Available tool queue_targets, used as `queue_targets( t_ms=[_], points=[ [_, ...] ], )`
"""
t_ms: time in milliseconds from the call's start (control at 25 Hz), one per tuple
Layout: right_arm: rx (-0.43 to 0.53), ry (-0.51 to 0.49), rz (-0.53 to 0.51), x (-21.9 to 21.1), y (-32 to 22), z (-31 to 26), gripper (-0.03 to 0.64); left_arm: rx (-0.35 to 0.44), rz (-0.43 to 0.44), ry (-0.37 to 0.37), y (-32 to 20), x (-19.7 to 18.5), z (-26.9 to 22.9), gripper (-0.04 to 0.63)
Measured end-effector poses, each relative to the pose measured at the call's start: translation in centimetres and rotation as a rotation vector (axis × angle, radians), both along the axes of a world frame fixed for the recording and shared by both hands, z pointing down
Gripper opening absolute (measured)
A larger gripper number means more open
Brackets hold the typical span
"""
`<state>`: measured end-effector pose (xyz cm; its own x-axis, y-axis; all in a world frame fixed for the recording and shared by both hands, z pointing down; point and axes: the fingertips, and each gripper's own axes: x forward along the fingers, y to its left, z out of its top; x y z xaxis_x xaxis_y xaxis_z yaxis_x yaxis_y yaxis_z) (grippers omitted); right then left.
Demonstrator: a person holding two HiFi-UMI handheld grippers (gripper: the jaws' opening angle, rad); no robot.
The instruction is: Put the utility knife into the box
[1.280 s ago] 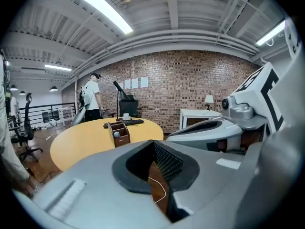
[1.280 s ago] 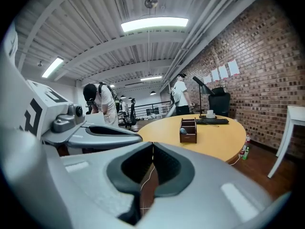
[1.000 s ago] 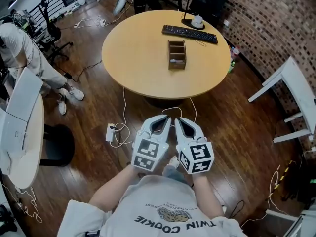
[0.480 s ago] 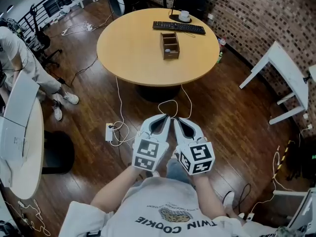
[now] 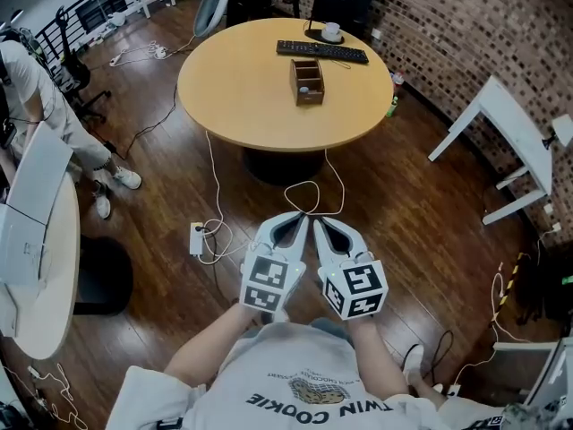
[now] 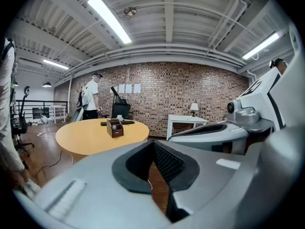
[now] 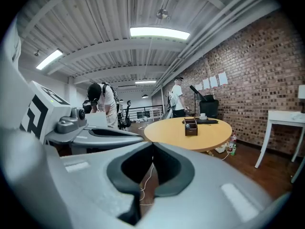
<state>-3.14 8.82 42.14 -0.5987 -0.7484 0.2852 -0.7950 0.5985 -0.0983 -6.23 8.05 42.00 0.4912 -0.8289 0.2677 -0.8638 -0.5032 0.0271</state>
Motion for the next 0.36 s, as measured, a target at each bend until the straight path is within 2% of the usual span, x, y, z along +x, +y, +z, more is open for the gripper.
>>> queue_targets(
  t_ms=[360],
  points=[
    [-0.003, 0.004, 0.002, 0.4, 1.8, 0.0, 0.002, 0.009, 0.004, 0.002, 1.6, 0.5, -0.3, 0.008]
  ],
)
